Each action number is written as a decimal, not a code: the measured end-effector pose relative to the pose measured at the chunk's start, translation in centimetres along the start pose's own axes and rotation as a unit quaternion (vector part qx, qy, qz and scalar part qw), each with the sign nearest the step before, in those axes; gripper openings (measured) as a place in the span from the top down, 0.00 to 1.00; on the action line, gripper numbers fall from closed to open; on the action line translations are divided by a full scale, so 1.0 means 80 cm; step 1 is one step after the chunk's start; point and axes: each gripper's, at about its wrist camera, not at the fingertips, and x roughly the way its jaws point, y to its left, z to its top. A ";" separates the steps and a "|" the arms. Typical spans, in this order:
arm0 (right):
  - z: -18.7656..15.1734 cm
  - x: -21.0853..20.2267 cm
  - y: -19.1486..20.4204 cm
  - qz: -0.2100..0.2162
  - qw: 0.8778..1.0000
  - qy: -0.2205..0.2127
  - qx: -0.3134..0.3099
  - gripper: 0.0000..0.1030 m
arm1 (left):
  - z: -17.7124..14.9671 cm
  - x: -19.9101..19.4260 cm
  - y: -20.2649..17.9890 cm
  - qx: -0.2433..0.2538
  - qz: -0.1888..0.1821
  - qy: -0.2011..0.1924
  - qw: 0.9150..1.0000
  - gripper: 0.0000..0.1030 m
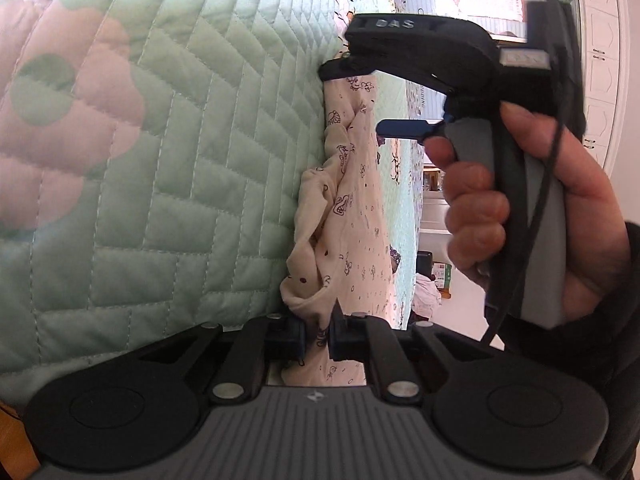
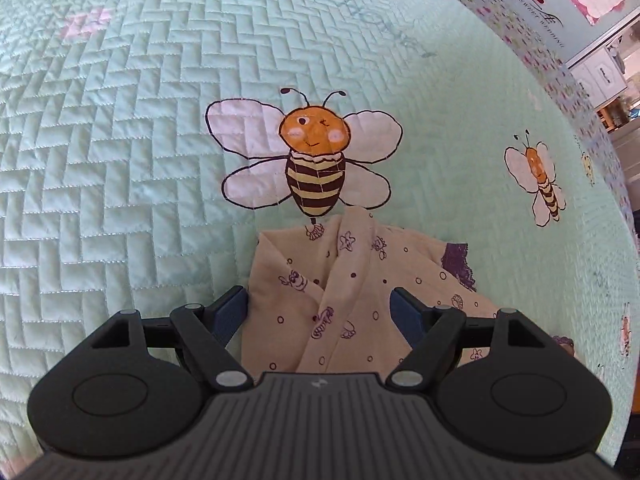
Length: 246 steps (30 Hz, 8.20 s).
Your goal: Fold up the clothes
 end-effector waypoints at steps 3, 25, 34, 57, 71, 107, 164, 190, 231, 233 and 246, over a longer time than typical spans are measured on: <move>0.005 0.000 0.009 -0.010 1.000 0.003 0.002 0.24 | -0.001 0.000 0.000 -0.001 -0.005 0.001 1.000 0.90; -0.019 0.006 -0.104 0.096 0.981 -0.058 0.156 0.95 | -0.012 0.004 -0.039 0.160 0.033 -0.052 0.985 0.94; -0.061 -0.038 -0.210 0.212 0.936 -0.108 0.259 0.95 | -0.062 -0.004 -0.117 0.326 0.044 -0.078 0.941 0.95; -0.332 -0.003 -0.535 0.306 0.817 -0.176 0.456 0.95 | -0.249 0.235 -0.256 0.516 0.079 0.144 0.841 0.95; -0.397 0.097 -0.545 0.341 0.791 -0.154 0.483 0.92 | -0.283 0.290 -0.234 0.558 0.156 0.186 0.793 0.92; -0.507 -0.032 -0.416 0.320 0.867 -0.184 0.336 0.68 | -0.275 0.218 -0.224 0.565 0.110 0.198 0.793 0.42; -0.615 0.012 -0.422 0.342 0.726 -0.169 0.573 0.55 | -0.234 0.176 -0.180 0.685 0.215 0.155 0.678 0.52; -0.548 0.017 -0.454 0.338 0.752 -0.205 0.528 0.97 | -0.226 0.156 -0.173 0.653 0.213 0.144 0.713 0.96; -0.555 0.044 -0.434 0.326 0.765 -0.178 0.527 0.81 | -0.198 0.124 -0.154 0.607 0.195 0.114 0.762 1.00; -0.550 0.027 -0.429 0.316 0.774 -0.195 0.513 0.73 | -0.205 0.124 -0.162 0.617 0.194 0.108 0.755 1.00; -0.549 0.009 -0.427 0.310 0.776 -0.209 0.507 0.58 | -0.212 0.100 -0.170 0.639 0.210 0.085 0.735 0.95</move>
